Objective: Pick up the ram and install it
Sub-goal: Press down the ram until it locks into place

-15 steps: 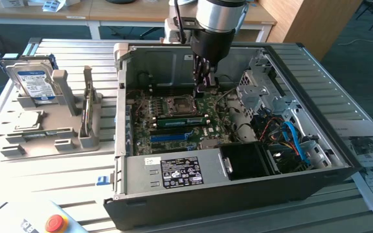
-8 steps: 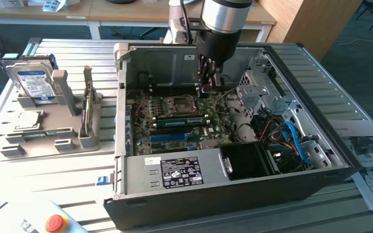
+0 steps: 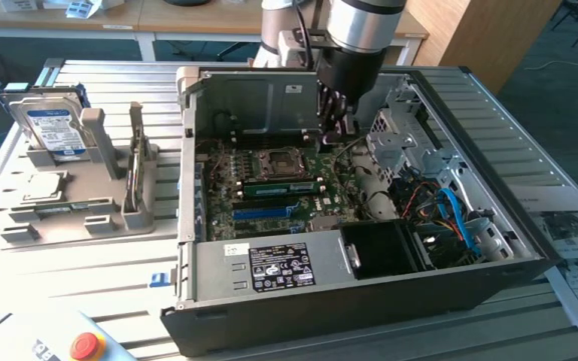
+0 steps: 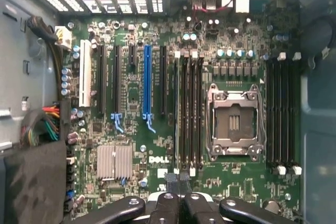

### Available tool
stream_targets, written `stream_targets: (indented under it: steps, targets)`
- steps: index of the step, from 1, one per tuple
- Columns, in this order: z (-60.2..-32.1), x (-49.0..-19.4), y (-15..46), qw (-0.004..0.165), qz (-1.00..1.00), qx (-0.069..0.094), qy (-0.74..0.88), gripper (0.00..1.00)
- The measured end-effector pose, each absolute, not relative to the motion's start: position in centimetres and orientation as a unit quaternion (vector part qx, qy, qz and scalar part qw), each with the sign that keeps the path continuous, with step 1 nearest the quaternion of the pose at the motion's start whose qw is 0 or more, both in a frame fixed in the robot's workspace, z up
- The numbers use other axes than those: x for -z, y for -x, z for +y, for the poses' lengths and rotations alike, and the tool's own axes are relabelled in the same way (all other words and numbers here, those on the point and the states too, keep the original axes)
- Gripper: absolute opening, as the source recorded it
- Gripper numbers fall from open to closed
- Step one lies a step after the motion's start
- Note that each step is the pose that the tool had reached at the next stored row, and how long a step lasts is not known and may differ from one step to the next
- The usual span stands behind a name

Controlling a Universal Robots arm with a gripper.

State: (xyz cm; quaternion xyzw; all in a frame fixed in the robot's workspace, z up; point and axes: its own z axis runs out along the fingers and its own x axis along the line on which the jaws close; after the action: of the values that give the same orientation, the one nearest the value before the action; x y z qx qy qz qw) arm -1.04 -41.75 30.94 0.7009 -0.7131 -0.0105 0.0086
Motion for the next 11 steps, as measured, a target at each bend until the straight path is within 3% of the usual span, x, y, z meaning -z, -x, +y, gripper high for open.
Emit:
stream_targets:
  steps: [11]
  targets:
    - [-41.81, -30.85, 0.41, 0.009, -0.713, 0.011, -0.701, 0.1]
